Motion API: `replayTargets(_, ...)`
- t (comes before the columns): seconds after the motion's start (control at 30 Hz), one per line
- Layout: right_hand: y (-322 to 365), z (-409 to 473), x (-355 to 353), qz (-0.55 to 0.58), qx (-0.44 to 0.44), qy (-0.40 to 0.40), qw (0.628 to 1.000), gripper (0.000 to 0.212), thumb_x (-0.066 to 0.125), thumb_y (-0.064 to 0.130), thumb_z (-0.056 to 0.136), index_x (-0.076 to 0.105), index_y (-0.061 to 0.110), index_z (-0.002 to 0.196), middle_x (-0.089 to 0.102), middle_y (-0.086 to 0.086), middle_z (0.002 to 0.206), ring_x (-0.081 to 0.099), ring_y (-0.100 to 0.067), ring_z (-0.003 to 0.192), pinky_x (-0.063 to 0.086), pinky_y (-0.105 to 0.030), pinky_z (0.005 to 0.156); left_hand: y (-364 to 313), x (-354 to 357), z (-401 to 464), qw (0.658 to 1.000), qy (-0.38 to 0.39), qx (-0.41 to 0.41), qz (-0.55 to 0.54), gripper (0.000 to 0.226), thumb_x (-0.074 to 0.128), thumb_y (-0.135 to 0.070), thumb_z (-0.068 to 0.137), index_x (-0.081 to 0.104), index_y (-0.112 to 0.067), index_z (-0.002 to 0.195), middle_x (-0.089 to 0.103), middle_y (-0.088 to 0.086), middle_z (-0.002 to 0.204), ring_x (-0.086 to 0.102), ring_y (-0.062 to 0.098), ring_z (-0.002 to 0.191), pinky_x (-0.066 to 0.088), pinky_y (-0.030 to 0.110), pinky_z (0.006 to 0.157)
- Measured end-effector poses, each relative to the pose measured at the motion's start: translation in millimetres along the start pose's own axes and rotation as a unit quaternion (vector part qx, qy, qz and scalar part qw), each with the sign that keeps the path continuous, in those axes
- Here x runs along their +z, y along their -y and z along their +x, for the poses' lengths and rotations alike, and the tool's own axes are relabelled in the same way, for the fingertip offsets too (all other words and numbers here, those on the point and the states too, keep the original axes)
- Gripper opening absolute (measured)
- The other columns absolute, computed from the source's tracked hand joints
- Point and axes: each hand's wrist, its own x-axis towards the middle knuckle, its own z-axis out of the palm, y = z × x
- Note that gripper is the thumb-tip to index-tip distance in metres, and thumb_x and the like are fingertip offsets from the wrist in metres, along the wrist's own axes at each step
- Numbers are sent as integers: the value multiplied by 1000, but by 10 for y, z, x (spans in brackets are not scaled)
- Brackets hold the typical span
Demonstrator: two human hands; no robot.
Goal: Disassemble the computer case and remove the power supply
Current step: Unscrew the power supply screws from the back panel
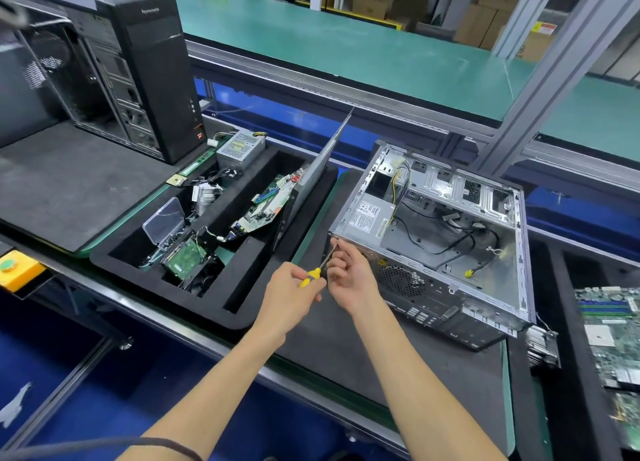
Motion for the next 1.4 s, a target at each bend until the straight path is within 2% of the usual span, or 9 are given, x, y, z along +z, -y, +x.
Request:
replayTargets(0.23,-23,5,-51,15,9,-1,1000,13,61,18,98,68,7,101,48,7,58,37,-2,42,29,-12,35,-20,-16,19,995,65,-74,-11,48,43,-43,104,70,-4,92,69,3,62,36,12,37,21,16,36)
replayTargets(0.4,-17,13,-42,35,8,-5,999,14,59,16,100,68,5,100,45,8,55,34,-2,39,27,-12,33,-42,-28,45,994,68,-46,-74,38,70,-43,85,45,-17,72,33,1,58,18,13,41,11,17,40)
replayTargets(0.6,-34,8,-2,24,10,-11,1000,12,65,20,97,67,8,93,44,8,55,36,-3,37,28,-12,31,-41,-116,73,996,49,-60,-49,33,59,-36,98,62,-4,89,70,5,63,36,12,38,20,17,36)
replayTargets(0.7,-41,-1,14,11,5,-14,1000,13,65,21,97,67,8,94,44,7,54,36,-3,37,28,-12,31,-50,-103,68,990,81,-96,-64,42,47,-39,103,68,-3,95,60,3,58,31,11,37,18,16,35)
replayTargets(0.83,-31,1,6,17,0,-15,1000,12,66,18,96,67,6,94,42,7,55,34,-3,37,27,-13,30,-62,-60,55,994,66,-77,-37,30,66,-39,93,56,-11,97,49,0,58,25,10,38,17,17,35)
replayTargets(0.93,-28,11,-11,10,-1,-13,1000,12,67,19,95,68,6,95,45,7,58,35,-3,39,28,-13,31,-47,-89,67,996,47,-56,-46,24,70,-24,91,54,-7,99,57,1,59,26,10,37,17,18,36)
replayTargets(1.07,-40,18,-26,13,-5,-14,1000,13,68,19,95,69,6,96,45,7,57,36,-2,39,28,-12,31,-50,-104,102,994,80,-66,-30,36,55,-37,101,65,-3,95,68,3,62,31,13,40,17,16,37)
replayTargets(1.3,-32,4,-24,25,-8,-15,1000,15,67,17,95,69,3,99,46,6,60,37,-2,42,29,-12,33,-11,-19,78,994,91,-57,-22,29,62,-41,94,53,-14,90,41,-4,54,22,11,40,14,17,38)
replayTargets(1.4,-32,1,-34,31,-3,-7,999,16,64,18,96,69,4,99,46,6,62,37,-2,42,29,-12,33,-21,-57,64,997,59,-41,-26,28,64,-33,95,54,-7,97,63,1,61,34,13,38,21,18,36)
